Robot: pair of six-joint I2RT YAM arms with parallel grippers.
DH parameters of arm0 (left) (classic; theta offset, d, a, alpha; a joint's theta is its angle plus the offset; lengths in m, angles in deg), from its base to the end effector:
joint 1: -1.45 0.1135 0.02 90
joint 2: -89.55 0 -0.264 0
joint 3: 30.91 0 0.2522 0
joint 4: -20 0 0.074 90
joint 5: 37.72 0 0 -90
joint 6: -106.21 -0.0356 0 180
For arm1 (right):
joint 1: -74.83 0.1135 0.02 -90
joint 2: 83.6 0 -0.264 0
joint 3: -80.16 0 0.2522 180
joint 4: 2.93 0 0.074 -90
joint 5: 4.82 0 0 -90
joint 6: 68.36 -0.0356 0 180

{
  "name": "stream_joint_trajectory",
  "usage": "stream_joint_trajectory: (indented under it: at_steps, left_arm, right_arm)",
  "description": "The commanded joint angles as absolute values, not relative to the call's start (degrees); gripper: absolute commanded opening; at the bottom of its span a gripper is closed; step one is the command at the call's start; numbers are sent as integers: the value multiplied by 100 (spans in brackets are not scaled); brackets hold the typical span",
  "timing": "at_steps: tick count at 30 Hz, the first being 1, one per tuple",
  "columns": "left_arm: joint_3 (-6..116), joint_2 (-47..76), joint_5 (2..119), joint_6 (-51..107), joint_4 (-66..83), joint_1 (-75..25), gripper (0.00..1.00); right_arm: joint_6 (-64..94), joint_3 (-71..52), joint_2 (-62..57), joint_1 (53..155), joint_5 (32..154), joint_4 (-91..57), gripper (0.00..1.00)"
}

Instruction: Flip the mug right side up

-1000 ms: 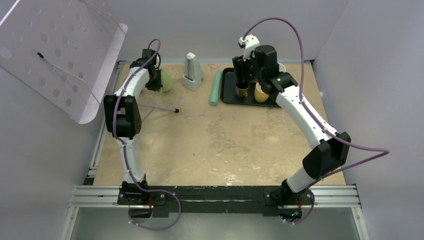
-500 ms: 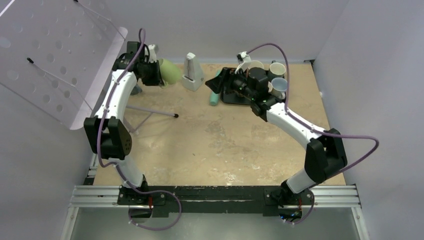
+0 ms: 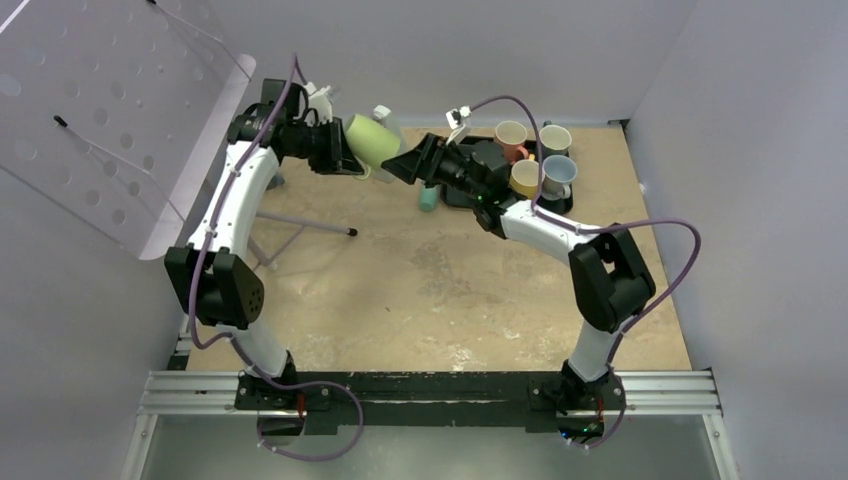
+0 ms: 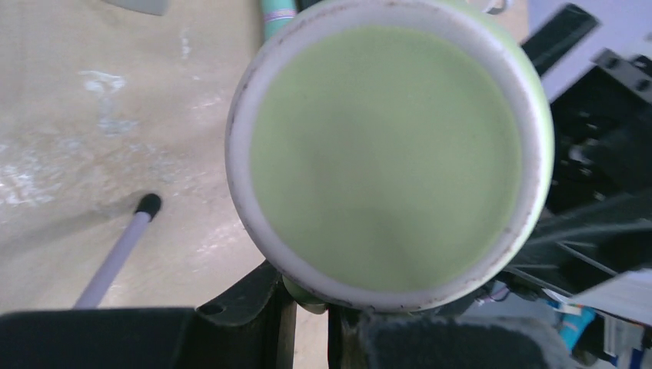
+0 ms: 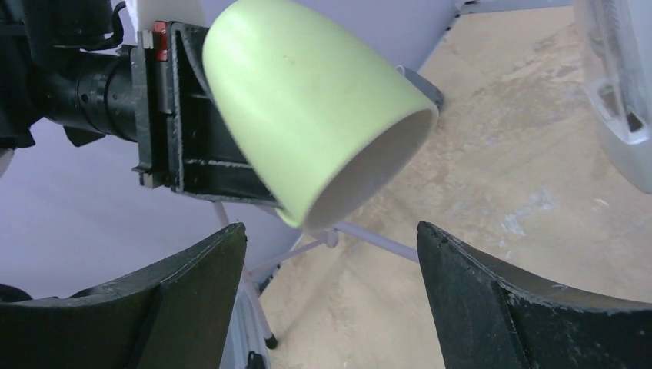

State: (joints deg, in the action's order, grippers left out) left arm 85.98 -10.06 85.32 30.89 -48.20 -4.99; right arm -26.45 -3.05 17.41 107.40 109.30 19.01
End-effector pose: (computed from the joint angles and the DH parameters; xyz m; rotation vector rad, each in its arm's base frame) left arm 0.3658 -0.0608 0.3681 0.0809 2.4518 -0.8700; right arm 0.3434 0.2366 0.3032 -0.1522 1.6801 1.4116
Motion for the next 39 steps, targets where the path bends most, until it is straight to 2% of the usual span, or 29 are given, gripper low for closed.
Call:
stream_joint_trajectory:
  at_steps: [1,6,8,10,13,14,17,18,20,21,24,27,29,32,35,39]
  left_arm:
    - [8824,-533,9544,3500,-4299,-568,0]
    - [8444,-520,10162,4010,-3787,-672,0]
    - [8228,-516,10367,4154,-3593,-747,0]
    - [8065,-494,10416,4160,-3519,-821,0]
    - [7989,-558,10451,4153,-3552,-823,0]
    - [7987,-563,10410,4105,-3588,-822,0]
    - [8074,-602,10180,3917,-3782,-806,2]
    - [8174,-626,9934,3753,-3947,-809,21]
    - [8484,-650,9190,3350,-4282,-804,81]
    - [8585,-670,8752,3133,-4413,-797,98]
    - [8942,-797,7535,2684,-4837,-782,100]
    - [9032,-808,7117,2324,-5024,-783,100]
    - [8961,-793,6909,2199,-5024,-780,100]
    - [8889,-814,6630,2087,-5051,-778,100]
    - [8865,-799,6527,2035,-5076,-773,100]
    - [8859,-757,6472,1974,-5048,-769,100]
  right_arm:
    - [-3291,-776,1882,10754,11288,2914,84]
    - [-3642,-954,2110,10753,11375,3485,79]
    - [-3861,-967,2174,10752,11440,3871,72]
    - [-3908,-980,2183,10749,11440,4080,51]
    - [-3772,-899,2052,10707,11207,4144,9]
    - [-3691,-822,1980,10685,11096,4104,0]
    - [-3181,-780,1690,10545,10843,3495,0]
    - [-2920,-828,1578,10486,10709,3103,0]
    - [-2136,-1046,1328,10395,10291,1989,0]
    - [-1670,-1246,1245,10370,10052,1351,0]
    - [-337,-1903,1172,10287,9334,-483,0]
    - [668,-2793,1504,10187,8635,-1919,0]
    - [1186,-4089,2221,10138,7865,-3487,0]
    - [1670,-6108,3458,10000,7500,-5057,0]
    - [1897,-7267,4279,9898,7679,-5654,0]
    - [2052,-6866,4514,9793,7930,-5132,0]
